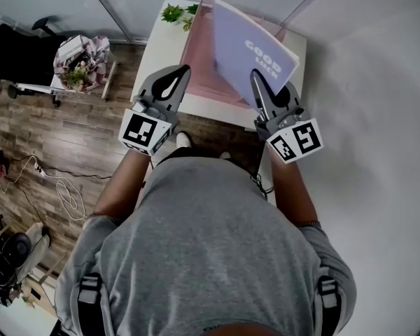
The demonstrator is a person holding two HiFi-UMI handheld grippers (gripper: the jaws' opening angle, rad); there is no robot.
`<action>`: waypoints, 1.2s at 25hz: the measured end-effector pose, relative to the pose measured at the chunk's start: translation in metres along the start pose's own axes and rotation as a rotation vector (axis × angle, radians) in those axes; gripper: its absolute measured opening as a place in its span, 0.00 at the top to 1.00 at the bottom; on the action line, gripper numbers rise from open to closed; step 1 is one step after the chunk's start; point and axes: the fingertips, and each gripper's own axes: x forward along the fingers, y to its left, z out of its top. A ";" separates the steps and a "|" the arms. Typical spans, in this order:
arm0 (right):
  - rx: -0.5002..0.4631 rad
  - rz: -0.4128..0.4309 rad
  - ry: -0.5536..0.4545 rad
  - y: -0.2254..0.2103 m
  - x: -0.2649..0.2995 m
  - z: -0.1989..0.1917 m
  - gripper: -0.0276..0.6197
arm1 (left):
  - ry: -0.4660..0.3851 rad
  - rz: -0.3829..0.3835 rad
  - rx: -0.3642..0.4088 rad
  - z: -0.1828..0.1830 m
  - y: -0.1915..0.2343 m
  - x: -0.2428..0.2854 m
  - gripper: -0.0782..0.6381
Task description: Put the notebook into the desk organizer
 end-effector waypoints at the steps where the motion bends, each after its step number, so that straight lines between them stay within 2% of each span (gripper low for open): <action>1: 0.003 -0.014 -0.001 0.002 0.002 0.003 0.90 | 0.005 -0.013 -0.002 0.002 0.003 -0.001 0.86; 4: 0.017 -0.047 -0.008 0.004 0.003 0.004 0.90 | 0.024 -0.037 -0.011 0.002 0.008 -0.001 0.86; 8: 0.058 -0.066 -0.019 -0.002 0.017 -0.003 0.90 | 0.003 -0.063 -0.019 -0.006 0.024 0.007 0.86; 10: 0.100 -0.057 -0.021 0.002 0.006 0.001 0.90 | -0.001 -0.073 -0.021 -0.001 0.013 0.003 0.86; 12: 0.181 -0.030 -0.016 0.001 0.004 -0.002 0.90 | 0.003 -0.076 -0.021 -0.001 0.009 0.005 0.86; 17: 0.411 0.024 0.010 -0.035 0.060 -0.031 0.90 | -0.001 -0.056 -0.019 -0.020 0.060 0.037 0.86; 21: 0.485 0.043 0.031 -0.048 0.071 -0.045 0.90 | 0.043 -0.032 -0.017 -0.024 0.068 0.048 0.86; 24: 0.538 0.055 0.055 -0.056 0.080 -0.050 0.90 | 0.025 -0.029 -0.012 -0.020 0.075 0.060 0.86; 30: 0.739 0.069 0.090 -0.076 0.093 -0.067 0.90 | 0.047 -0.030 -0.026 -0.028 0.080 0.080 0.86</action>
